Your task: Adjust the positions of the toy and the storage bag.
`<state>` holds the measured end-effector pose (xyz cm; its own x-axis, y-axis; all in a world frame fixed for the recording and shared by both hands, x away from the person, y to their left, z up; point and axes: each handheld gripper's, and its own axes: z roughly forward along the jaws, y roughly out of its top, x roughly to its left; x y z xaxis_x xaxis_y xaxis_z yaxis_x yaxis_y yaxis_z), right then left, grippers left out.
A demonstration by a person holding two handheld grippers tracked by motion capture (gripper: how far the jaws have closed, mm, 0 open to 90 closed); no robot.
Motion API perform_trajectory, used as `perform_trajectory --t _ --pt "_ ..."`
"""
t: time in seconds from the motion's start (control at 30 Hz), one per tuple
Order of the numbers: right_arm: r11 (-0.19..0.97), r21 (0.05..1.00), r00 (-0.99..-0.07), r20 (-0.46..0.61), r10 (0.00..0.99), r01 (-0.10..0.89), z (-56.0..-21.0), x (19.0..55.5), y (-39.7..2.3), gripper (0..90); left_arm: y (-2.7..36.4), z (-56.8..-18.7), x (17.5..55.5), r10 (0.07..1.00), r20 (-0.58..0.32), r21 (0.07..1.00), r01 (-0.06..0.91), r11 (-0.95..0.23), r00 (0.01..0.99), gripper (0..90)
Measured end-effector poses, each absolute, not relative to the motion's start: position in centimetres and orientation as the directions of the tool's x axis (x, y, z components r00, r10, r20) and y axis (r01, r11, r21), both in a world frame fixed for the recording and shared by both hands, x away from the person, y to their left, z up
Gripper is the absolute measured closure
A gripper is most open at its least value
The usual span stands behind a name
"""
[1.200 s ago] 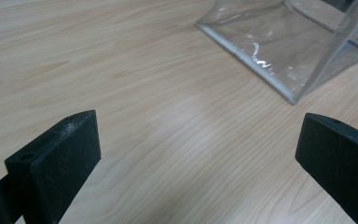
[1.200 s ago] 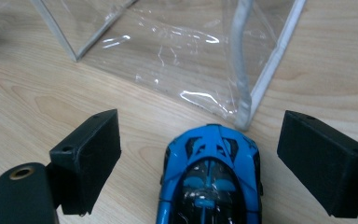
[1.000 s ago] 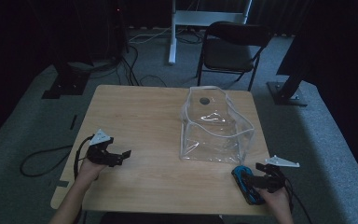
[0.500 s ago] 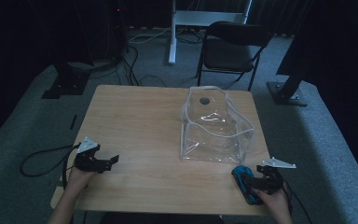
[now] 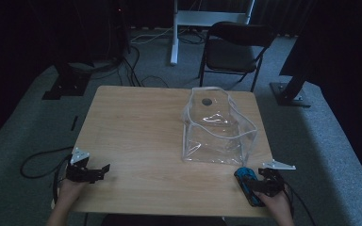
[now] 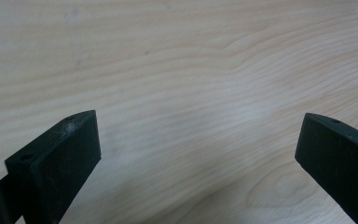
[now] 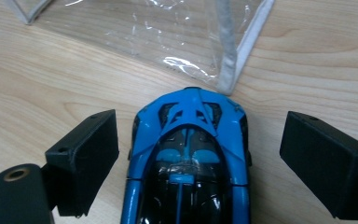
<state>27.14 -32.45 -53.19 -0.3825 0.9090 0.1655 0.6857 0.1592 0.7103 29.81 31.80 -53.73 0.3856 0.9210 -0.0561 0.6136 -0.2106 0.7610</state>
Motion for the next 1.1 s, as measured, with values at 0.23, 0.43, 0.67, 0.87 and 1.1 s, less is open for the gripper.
perform_trajectory --t 0.23,0.43,0.67,0.87,1.1 --pt "0.159 0.707 -0.377 0.162 0.912 0.689 -53.4 27.2 -32.4 10.9 32.8 -54.5 29.4 0.948 -0.054 0.752 0.637 -0.169 0.315 0.7" --pt "0.175 0.69 -0.368 0.142 0.919 0.702 -53.6 27.4 -32.3 10.9 32.8 -55.3 29.1 0.955 0.004 0.726 0.656 -0.207 0.298 0.7" --pt "0.175 0.686 -0.35 0.124 0.929 0.707 -53.3 27.3 -32.7 11.2 32.7 -55.7 29.3 0.964 0.018 0.696 0.688 -0.203 0.265 0.7" --pt "0.172 0.657 -0.322 0.114 0.94 0.734 -53.2 27.5 -32.7 11.2 32.7 -55.7 29.4 0.968 0.017 0.696 0.692 -0.193 0.252 0.6" --pt "0.198 0.621 -0.326 0.098 0.94 0.759 -53.4 27.4 -32.0 11.1 32.8 -55.7 29.5 0.966 0.019 0.694 0.692 -0.198 0.258 0.7"
